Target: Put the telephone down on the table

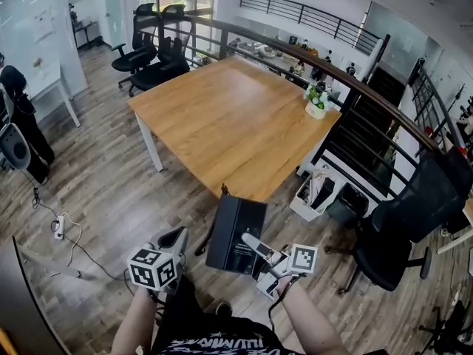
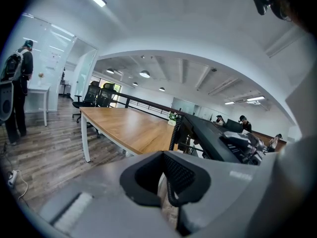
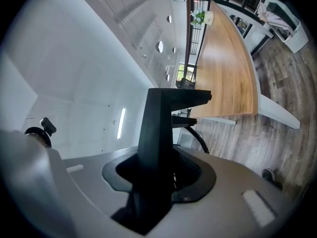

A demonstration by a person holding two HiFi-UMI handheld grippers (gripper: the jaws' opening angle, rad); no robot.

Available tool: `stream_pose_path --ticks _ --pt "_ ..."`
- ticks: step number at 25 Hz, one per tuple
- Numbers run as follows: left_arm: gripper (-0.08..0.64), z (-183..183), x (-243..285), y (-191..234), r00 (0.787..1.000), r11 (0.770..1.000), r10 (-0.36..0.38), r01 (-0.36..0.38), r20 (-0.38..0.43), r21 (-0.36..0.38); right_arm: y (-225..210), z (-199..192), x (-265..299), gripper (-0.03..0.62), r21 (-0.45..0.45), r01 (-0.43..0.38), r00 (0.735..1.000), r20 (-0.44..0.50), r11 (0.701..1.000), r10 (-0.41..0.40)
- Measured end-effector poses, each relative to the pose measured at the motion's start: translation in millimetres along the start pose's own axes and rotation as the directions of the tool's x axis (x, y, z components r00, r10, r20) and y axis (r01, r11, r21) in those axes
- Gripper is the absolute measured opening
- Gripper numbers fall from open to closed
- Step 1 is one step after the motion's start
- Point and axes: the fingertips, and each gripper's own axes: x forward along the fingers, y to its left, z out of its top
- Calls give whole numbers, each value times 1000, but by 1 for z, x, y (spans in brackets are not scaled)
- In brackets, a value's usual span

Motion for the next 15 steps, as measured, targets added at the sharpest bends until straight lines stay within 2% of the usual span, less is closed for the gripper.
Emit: stream_pose_path --ticks 7,15 --pt "2 17 20 36 1000 1000 -15 15 5 -12 -12 14 36 163 21 -1 1000 27 1000 0" --pt "2 56 58 109 998 998 -57 57 -19 1 -32 44 117 163 -7 15 999 44 1000 -15"
